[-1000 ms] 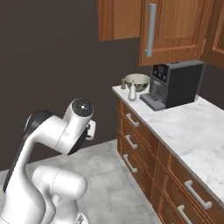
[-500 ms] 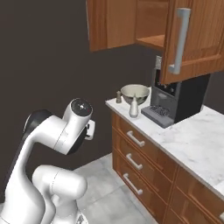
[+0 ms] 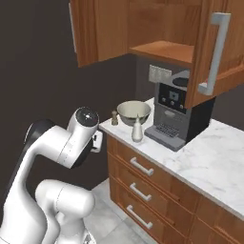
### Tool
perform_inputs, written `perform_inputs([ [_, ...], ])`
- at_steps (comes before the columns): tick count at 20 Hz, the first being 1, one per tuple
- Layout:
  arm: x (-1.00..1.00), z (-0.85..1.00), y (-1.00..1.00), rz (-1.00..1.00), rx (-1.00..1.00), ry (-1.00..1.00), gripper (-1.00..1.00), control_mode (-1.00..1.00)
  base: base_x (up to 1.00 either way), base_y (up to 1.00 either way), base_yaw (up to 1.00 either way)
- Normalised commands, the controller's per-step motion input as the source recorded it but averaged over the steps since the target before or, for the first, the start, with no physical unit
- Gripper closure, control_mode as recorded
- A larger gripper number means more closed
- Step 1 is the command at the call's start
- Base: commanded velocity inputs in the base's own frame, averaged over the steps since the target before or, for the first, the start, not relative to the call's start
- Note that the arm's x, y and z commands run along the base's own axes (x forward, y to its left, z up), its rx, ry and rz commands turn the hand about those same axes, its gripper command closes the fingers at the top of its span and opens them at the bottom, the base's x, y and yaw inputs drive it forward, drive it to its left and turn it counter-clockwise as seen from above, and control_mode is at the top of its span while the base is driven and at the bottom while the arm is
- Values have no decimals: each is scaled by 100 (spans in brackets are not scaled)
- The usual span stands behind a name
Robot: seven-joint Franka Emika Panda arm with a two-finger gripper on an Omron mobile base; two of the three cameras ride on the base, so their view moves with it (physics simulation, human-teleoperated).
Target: Retrieve the bottle and the shaker from the cabinet and place them next to the mixing bowl on the counter. Then add garlic from the fridge to the mixing bowl.
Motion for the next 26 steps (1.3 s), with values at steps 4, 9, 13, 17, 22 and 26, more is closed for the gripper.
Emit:
perform_inputs([
  [4, 0, 0, 0, 0, 0, 0, 100, 100, 31, 0, -38],
  [9, 0, 0, 0, 0, 0, 0, 100, 100, 36, 10, -44],
  [13, 0, 0, 0, 0, 0, 0, 100, 100, 46, 48, -50],
  [17, 0, 0, 0, 0, 0, 0, 100, 100, 40, 70, -47],
  [22, 0, 0, 0, 0, 0, 0, 100, 100, 26, 87, -32],
  [26, 0, 0, 0, 0, 0, 0, 100, 100, 39, 48, -16],
])
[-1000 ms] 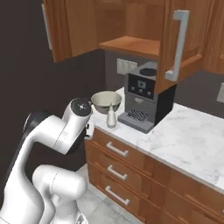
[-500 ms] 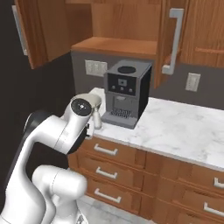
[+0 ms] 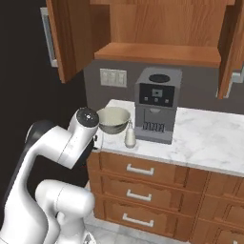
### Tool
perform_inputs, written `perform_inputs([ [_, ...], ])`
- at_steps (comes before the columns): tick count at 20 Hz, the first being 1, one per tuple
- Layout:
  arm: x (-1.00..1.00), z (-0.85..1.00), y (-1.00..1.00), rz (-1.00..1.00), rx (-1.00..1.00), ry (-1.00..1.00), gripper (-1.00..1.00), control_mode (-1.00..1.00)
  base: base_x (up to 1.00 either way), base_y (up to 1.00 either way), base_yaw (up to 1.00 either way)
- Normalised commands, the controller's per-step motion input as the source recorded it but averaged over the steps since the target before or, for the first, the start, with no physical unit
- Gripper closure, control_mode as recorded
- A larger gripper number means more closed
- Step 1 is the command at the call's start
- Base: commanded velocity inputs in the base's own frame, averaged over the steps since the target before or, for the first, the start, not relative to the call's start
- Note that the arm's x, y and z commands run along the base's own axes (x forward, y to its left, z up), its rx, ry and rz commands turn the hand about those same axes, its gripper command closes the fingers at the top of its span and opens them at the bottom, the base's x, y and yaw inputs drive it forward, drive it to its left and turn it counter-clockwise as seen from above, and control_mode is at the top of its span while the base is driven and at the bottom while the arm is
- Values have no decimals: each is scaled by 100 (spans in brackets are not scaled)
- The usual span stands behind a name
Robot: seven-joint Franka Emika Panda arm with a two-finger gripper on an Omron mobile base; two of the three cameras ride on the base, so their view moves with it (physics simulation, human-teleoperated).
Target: Retrieve the bottle and the shaker from the cabinet and place them next to the mixing bowl on the counter. Then add garlic from the fridge to the mixing bowl.
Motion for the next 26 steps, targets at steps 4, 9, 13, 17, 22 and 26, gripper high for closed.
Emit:
perform_inputs([
  [4, 0, 0, 0, 0, 0, 0, 100, 100, 60, -3, 0],
  [9, 0, 0, 0, 0, 0, 0, 100, 100, 80, -8, 6],
  [13, 0, 0, 0, 0, 0, 0, 100, 100, 96, 0, 7],
  [17, 0, 0, 0, 0, 0, 0, 100, 100, 89, 0, 8],
  [22, 0, 0, 0, 0, 0, 0, 100, 100, 71, 0, 6],
  [26, 0, 0, 0, 0, 0, 0, 100, 100, 27, 0, 0],
])
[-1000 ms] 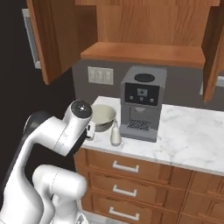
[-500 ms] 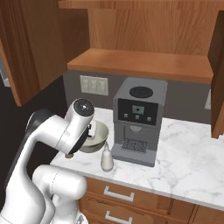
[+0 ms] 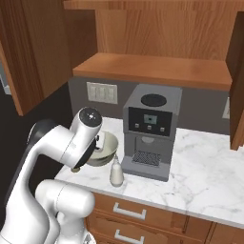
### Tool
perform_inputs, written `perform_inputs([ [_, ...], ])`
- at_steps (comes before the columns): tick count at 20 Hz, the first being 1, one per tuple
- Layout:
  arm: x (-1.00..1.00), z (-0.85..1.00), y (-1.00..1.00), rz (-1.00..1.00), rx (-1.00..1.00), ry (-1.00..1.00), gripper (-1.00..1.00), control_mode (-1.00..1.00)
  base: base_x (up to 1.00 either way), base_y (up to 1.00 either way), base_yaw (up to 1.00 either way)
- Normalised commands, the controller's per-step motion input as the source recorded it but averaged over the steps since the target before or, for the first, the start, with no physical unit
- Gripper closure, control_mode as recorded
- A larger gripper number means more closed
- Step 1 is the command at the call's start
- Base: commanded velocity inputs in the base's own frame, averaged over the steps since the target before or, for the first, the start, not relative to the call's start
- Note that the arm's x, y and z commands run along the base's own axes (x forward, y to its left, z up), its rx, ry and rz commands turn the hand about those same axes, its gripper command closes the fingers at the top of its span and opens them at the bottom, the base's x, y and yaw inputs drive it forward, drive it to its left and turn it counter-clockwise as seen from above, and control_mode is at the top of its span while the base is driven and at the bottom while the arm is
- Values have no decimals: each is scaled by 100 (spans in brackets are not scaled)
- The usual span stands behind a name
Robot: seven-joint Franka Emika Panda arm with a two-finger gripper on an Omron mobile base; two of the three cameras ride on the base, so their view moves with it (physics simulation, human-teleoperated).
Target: Retrieve the bottle and the shaker from the cabinet and place them next to the mixing bowl on the counter. Then add garlic from the fridge to the mixing bowl.
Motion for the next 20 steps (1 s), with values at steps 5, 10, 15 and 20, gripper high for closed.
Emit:
perform_inputs([
  [5, 0, 0, 0, 0, 0, 0, 100, 100, 20, 0, 0],
  [10, 0, 0, 0, 0, 0, 0, 100, 100, 15, 0, 0],
  [15, 20, 0, 0, 0, 0, 13, 100, -100, 0, 0, 0],
  [20, 17, 0, 0, 0, 0, 19, 100, -100, 0, 0, 0],
])
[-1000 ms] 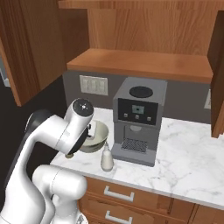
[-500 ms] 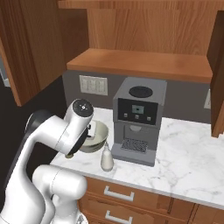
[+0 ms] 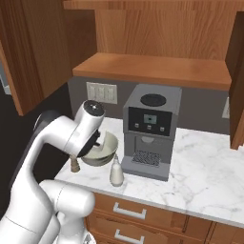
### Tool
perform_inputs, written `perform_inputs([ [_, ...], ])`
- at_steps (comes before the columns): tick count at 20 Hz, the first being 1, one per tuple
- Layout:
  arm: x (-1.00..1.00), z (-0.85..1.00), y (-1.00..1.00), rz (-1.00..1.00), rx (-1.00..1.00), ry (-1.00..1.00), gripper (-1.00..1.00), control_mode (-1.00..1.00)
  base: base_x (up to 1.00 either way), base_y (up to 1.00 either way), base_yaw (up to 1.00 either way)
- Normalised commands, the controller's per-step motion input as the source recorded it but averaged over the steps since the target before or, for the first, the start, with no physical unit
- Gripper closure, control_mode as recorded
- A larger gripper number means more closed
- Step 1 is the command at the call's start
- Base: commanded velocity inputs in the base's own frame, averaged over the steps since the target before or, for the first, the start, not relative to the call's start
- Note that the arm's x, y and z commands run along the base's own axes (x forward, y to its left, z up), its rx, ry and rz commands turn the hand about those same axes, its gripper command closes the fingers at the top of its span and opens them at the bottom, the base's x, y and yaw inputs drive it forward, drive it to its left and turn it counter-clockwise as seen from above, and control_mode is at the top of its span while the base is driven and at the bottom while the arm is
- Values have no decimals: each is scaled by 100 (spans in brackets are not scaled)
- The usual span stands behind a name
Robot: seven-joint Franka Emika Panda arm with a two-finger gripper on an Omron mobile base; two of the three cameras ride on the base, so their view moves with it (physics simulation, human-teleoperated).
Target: Retrieve the bottle and the shaker from the cabinet and place them next to the mixing bowl on the counter. Then add garlic from the fridge to the mixing bowl.
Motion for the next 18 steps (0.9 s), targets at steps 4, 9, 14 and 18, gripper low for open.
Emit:
perform_inputs([
  [4, 19, -1, 0, -1, -1, 7, 100, -100, 0, 0, 0],
  [9, 10, -19, 0, -6, -5, -1, 100, -100, 0, 0, 0],
  [14, 14, -24, 1, -8, -7, -4, 100, -100, 0, 0, 0],
  [18, 34, -9, 0, -5, -1, 0, 100, -100, 0, 0, 0],
])
